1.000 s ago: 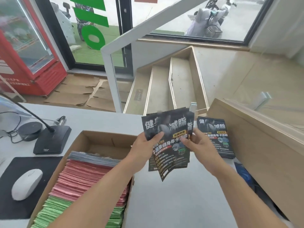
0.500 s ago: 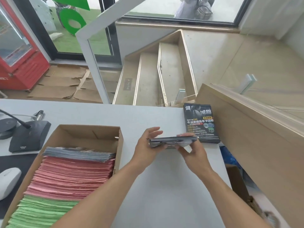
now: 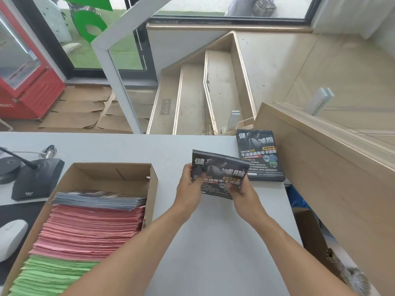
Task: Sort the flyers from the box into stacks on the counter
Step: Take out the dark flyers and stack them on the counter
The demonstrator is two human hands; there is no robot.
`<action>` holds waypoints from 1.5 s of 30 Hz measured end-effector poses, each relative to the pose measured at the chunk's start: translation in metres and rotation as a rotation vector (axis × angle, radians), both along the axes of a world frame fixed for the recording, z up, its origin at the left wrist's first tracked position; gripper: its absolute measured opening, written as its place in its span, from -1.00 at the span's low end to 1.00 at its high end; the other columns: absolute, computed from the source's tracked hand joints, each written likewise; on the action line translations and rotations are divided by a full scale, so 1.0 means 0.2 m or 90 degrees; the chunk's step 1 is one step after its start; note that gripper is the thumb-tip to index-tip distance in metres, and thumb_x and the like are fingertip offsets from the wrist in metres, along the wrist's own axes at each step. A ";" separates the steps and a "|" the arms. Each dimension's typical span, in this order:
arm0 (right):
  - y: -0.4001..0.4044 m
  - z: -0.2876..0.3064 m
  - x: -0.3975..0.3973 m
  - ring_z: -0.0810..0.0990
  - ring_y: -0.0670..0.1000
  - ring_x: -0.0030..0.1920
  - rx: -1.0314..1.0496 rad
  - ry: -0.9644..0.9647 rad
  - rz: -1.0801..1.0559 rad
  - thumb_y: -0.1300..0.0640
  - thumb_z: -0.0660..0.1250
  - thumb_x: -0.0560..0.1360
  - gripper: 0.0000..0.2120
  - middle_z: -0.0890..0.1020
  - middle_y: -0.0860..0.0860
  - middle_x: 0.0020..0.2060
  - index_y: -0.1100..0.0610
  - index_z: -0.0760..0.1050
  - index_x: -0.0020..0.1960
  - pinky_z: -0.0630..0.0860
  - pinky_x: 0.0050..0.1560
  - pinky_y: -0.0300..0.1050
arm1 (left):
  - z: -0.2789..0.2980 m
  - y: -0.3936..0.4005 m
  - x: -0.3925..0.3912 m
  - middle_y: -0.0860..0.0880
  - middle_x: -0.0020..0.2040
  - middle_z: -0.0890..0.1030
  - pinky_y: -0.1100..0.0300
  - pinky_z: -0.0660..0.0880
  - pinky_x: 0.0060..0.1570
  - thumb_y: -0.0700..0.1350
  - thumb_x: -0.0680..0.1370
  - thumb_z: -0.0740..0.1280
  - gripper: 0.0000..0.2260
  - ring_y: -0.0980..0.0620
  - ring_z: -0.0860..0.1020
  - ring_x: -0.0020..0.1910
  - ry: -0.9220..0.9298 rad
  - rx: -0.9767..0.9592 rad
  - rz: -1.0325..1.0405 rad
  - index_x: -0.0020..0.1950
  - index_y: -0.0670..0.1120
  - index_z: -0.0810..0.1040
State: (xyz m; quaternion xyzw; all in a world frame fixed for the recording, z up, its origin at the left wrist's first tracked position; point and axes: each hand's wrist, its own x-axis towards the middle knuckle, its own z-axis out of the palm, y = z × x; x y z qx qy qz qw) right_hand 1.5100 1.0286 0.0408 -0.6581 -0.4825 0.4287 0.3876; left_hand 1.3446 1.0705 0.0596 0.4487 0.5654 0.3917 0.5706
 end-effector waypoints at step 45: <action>0.57 0.11 0.62 0.41 0.23 0.43 -0.379 -0.322 -0.148 0.11 0.27 0.58 -0.26 0.37 0.20 0.48 0.29 -0.03 0.62 0.42 0.36 0.12 | 0.15 0.42 0.70 -0.03 0.12 0.58 0.28 0.42 -0.10 -0.36 0.39 0.34 -0.52 0.02 0.55 0.02 0.036 -0.258 -0.280 0.27 -0.10 0.36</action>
